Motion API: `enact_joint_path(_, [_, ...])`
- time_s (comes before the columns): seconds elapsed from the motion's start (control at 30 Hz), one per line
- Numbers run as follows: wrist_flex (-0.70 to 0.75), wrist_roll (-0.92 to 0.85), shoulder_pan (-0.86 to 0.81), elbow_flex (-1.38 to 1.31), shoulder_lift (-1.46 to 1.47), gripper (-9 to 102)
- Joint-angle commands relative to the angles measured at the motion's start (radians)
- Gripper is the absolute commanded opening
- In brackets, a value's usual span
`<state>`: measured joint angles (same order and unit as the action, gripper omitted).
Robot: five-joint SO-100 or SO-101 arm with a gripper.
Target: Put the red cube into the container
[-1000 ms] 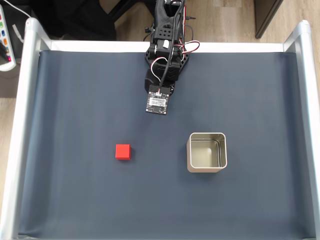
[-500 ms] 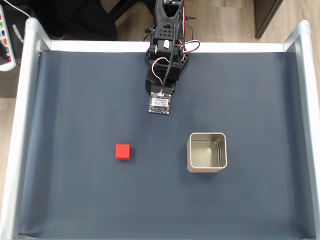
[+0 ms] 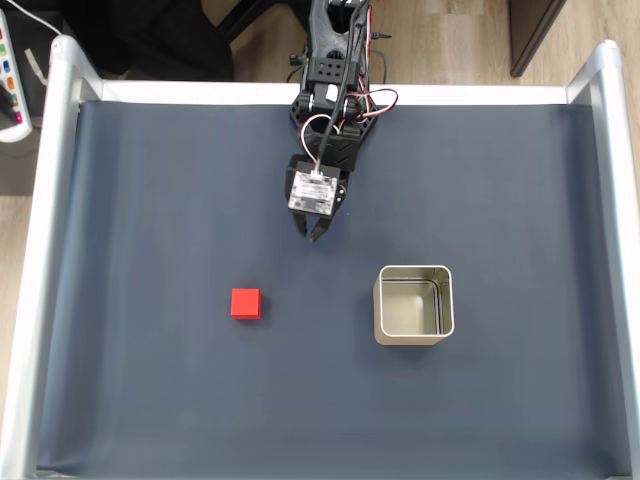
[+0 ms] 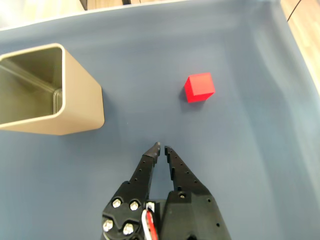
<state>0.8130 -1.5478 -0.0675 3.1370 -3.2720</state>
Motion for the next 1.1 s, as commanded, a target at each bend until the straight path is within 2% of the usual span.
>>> enact_joint_path(0.0, [-0.126, -0.032, -0.034, -0.025, 0.072, 0])
enact_joint_path(0.23, [-0.173, 0.002, -0.098, -0.285, 0.402, 0])
enact_joint_path(0.47, [-0.115, 0.018, -0.132, -0.565, 0.638, 0])
enact_joint_path(0.63, [-0.107, -0.037, -0.202, -0.657, 0.753, 2])
enact_joint_path(0.87, [-0.212, -0.078, -0.345, -0.733, 0.974, 17])
enact_joint_path(1.07, [-0.348, -0.155, -0.394, -0.724, 1.108, 30])
